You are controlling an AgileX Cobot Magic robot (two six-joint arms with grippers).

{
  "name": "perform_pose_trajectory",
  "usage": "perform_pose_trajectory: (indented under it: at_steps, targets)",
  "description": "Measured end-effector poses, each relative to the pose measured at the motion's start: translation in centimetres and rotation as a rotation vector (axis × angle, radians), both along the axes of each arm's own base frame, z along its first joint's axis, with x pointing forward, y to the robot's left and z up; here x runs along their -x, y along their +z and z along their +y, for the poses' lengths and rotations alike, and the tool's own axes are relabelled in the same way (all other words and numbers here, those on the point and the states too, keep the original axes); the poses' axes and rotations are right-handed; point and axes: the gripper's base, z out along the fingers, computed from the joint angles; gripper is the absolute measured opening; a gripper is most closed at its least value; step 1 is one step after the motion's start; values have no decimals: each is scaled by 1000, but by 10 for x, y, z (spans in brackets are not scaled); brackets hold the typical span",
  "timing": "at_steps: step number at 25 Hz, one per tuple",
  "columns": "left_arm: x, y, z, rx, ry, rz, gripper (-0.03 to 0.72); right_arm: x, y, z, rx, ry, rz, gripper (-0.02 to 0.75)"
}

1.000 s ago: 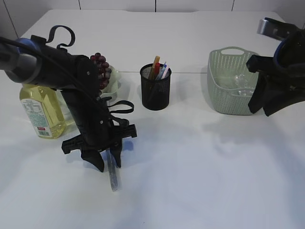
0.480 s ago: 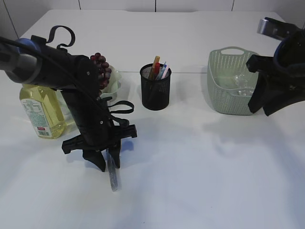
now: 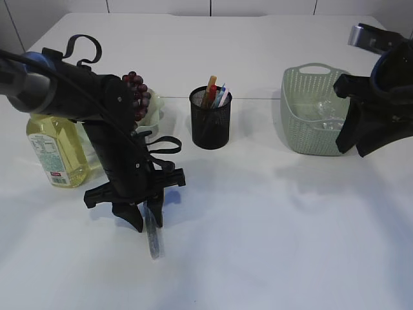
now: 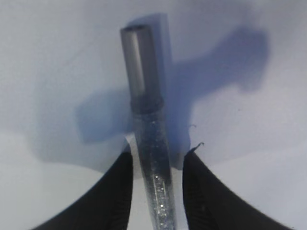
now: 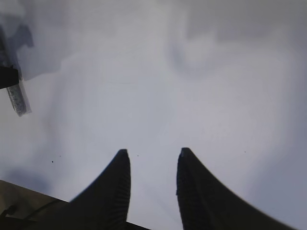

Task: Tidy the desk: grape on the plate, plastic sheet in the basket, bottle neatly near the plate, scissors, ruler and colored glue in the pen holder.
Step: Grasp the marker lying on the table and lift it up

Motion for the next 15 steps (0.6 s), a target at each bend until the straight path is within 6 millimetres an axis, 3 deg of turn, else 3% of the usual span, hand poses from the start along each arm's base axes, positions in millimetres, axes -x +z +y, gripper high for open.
perform_pose_trajectory:
  at_steps: [15]
  targets:
    - [0, 0, 0, 1, -2, -2, 254, 0, 0, 0, -2, 0, 0, 276]
